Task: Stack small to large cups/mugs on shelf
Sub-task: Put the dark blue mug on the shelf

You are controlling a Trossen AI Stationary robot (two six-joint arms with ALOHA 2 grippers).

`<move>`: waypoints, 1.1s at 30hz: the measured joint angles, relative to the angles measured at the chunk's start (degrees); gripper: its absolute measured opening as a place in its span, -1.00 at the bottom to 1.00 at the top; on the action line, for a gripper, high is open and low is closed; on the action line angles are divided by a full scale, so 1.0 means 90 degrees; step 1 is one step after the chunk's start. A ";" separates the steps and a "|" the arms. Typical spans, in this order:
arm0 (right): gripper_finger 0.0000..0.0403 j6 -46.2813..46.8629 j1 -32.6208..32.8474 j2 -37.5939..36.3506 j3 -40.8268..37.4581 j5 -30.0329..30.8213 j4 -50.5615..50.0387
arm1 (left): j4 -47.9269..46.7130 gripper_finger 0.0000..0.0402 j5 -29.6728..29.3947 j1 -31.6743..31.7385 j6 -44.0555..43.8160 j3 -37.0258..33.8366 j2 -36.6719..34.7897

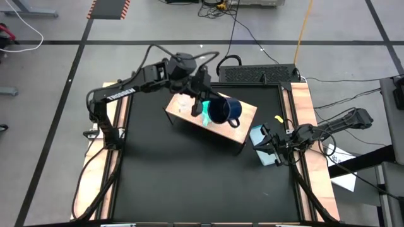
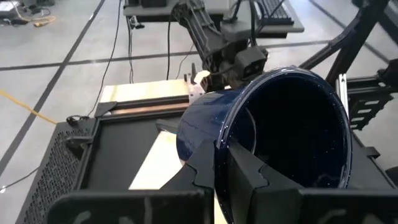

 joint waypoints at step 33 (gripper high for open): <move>-1.00 0.0007 0.0000 0.0005 0.0001 -0.0002 0.0013 | -0.1749 -0.92 0.0291 -0.0432 0.0871 0.0043 0.0483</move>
